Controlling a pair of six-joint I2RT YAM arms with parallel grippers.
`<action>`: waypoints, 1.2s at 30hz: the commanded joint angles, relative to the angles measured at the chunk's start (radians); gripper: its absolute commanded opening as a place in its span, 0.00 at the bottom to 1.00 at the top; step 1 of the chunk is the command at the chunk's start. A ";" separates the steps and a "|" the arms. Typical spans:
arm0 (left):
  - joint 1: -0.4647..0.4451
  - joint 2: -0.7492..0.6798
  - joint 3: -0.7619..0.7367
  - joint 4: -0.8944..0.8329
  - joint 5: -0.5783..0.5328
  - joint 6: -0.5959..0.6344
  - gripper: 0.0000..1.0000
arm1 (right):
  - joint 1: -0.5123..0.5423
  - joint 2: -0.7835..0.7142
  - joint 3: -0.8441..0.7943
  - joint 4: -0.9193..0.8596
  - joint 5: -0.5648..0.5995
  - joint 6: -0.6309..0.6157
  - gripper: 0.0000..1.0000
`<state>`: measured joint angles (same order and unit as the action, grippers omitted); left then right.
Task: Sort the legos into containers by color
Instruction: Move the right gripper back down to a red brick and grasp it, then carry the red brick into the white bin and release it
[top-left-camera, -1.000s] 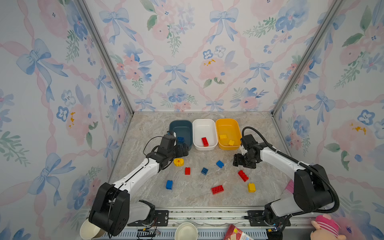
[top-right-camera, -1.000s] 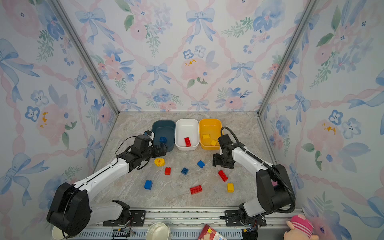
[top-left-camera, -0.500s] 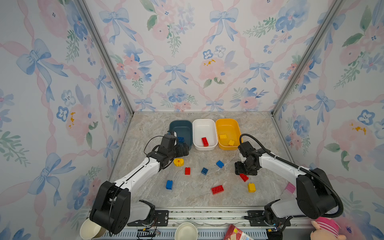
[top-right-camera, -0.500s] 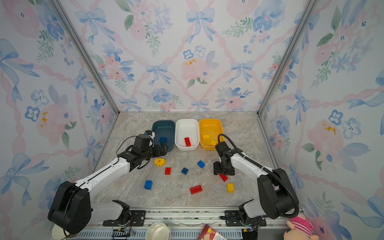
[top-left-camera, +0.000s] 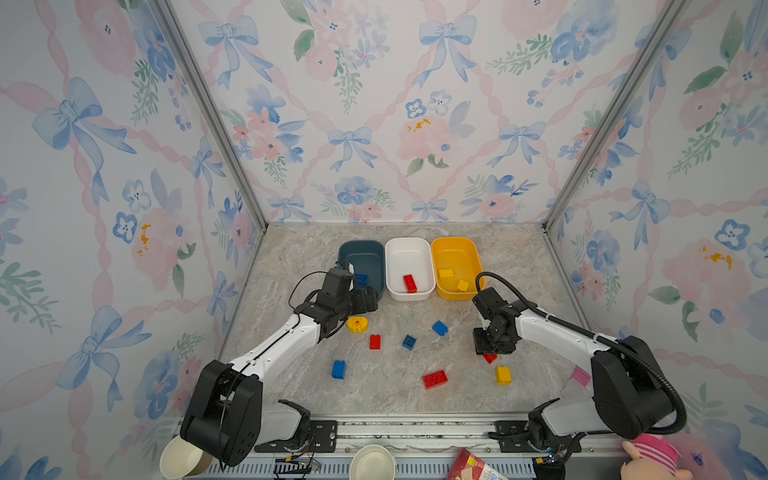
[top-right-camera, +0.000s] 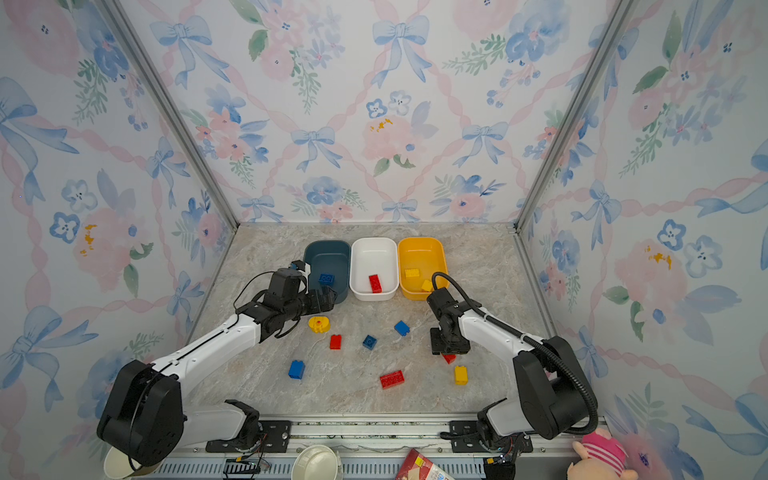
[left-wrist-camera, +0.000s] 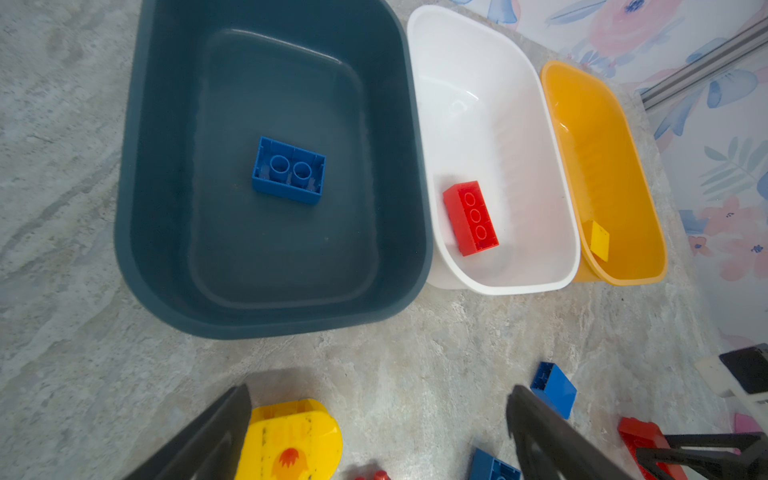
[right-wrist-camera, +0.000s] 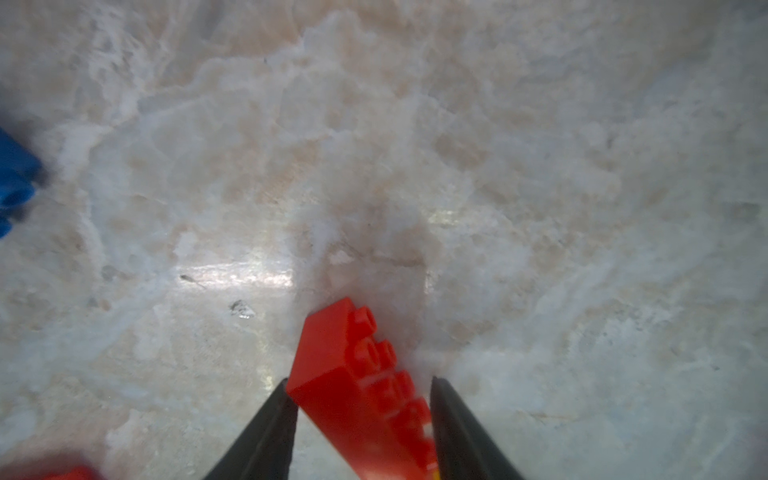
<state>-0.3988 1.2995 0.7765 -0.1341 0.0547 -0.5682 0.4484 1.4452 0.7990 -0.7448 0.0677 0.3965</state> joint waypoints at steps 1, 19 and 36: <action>-0.002 0.004 0.018 0.013 0.016 0.027 0.98 | 0.014 0.021 -0.003 -0.011 0.028 -0.001 0.49; 0.005 -0.024 0.000 0.012 0.025 0.035 0.98 | 0.036 0.016 0.023 -0.033 0.046 0.007 0.21; 0.009 -0.069 -0.034 0.010 0.024 0.021 0.98 | 0.059 -0.016 0.194 -0.065 0.014 0.026 0.19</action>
<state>-0.3977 1.2560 0.7609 -0.1276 0.0689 -0.5533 0.4927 1.4452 0.9424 -0.7834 0.0906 0.4076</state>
